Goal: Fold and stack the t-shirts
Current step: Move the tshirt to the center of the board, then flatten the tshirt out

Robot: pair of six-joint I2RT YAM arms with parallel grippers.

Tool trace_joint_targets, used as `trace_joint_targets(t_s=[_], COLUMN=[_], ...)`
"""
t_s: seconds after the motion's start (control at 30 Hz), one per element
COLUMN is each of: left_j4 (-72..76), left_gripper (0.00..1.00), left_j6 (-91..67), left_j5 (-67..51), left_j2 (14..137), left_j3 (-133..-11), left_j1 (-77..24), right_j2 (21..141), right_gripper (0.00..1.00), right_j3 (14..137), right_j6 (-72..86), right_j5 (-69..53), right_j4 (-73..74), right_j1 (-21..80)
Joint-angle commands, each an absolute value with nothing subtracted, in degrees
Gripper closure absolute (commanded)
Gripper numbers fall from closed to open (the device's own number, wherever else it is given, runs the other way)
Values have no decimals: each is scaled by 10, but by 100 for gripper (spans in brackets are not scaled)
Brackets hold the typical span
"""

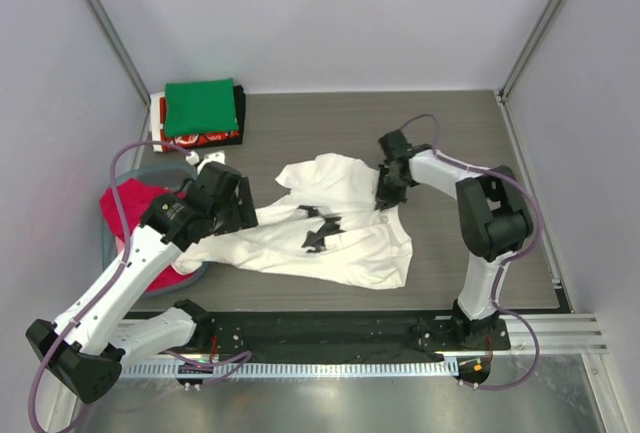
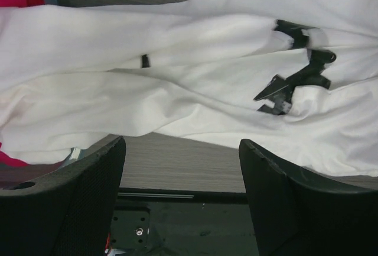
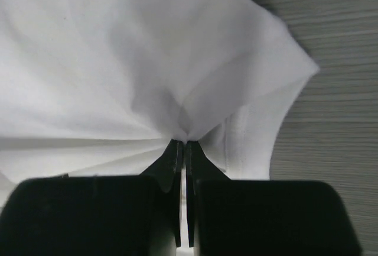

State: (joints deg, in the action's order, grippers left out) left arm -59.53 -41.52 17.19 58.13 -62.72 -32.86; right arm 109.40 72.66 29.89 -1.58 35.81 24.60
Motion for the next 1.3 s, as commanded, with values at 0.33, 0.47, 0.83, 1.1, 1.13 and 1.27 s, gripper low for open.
trace_joint_targets(t_s=[0.33,0.47,0.83,1.1,1.13,1.27], left_j4=[-575,-558,-463,-467,-473,-477], left_gripper=[22,22,26,29,30,33], left_j6=[-420,-419,-372,-350,-344,-344], left_j5=[164,155,118,41,33,26], left_j2=[598,634,847,1069,1107,1154], left_j3=[-647,-651,-726,-889,-906,-926], left_j1=[-325,-325,-175,-112,-111,-111], right_j2=[971,950,859,818,813,805], right_gripper=[77,36,30,27,27,27], right_j3=[562,577,635,579,575,555], right_j6=[271,259,272,289,287,281], right_j5=[-39,-20,31,7,-3,-17], right_j4=[333,354,406,372,368,359], right_j1=[20,39,154,204,206,208])
